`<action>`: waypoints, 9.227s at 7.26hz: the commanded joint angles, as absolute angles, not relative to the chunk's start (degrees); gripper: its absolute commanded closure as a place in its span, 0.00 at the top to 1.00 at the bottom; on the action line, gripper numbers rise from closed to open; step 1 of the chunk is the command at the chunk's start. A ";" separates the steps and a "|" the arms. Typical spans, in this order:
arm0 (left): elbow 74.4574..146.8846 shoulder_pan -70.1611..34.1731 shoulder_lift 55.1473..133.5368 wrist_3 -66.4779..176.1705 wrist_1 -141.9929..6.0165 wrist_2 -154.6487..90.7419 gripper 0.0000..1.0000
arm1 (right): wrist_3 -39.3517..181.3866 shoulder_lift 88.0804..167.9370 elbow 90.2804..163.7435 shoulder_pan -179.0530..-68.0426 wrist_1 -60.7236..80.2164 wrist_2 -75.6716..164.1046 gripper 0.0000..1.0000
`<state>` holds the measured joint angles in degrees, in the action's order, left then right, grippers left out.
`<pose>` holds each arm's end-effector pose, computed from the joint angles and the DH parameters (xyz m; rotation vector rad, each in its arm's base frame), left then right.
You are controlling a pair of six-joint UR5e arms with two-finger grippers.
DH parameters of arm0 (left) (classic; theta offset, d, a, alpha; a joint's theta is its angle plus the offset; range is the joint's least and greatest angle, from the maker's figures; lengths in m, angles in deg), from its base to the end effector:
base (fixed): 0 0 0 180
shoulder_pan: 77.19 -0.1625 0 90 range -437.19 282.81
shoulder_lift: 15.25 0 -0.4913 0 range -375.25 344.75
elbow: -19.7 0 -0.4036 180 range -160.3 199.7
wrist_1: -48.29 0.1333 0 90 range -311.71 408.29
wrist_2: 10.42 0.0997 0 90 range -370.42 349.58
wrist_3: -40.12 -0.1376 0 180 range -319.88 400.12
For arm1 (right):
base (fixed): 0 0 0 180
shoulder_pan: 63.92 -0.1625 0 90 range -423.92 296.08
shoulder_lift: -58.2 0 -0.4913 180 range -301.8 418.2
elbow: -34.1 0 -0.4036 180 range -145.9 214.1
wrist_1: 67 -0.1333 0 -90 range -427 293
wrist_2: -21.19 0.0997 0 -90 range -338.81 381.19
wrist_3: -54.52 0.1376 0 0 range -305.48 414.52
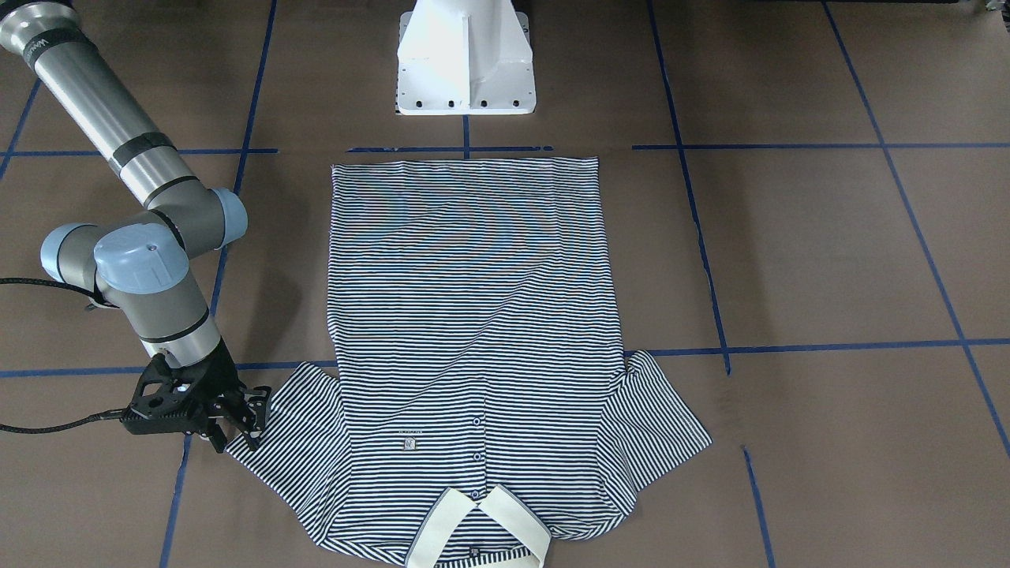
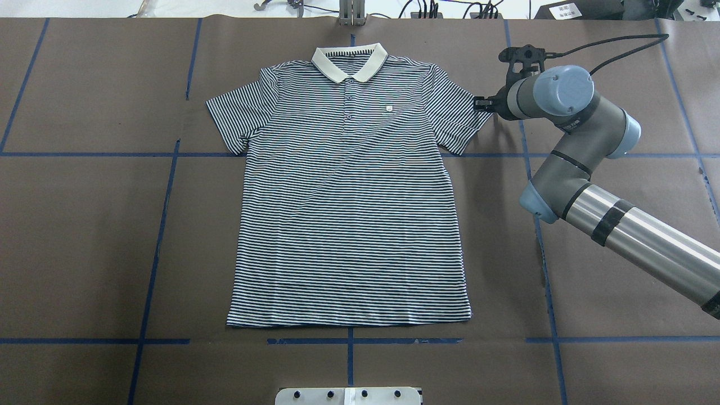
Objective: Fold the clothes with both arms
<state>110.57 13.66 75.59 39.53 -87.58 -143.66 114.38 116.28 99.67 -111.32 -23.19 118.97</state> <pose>-0.0472 -0.5512 0.6357 0.7985 0.6999 0.3089 -0.4766 -0.6877 0.5273 0.4887 -0.8096 0.2149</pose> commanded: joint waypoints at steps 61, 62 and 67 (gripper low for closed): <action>77.15 -35.69 130.25 107.69 -69.66 -104.05 0.00 | 75.43 117.53 114.88 -132.91 10.52 144.07 1.00; 74.31 -36.05 131.69 108.83 -69.75 -102.46 0.00 | 75.43 117.53 114.88 -132.91 10.52 144.07 1.00; 83.03 -36.93 129.51 103.05 -69.75 -105.49 1.00 | 78.40 117.53 116.01 -132.13 10.43 144.07 1.00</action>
<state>78.69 -36.65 130.35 104.12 -69.99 -103.57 76.35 117.49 115.23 -132.59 10.50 144.10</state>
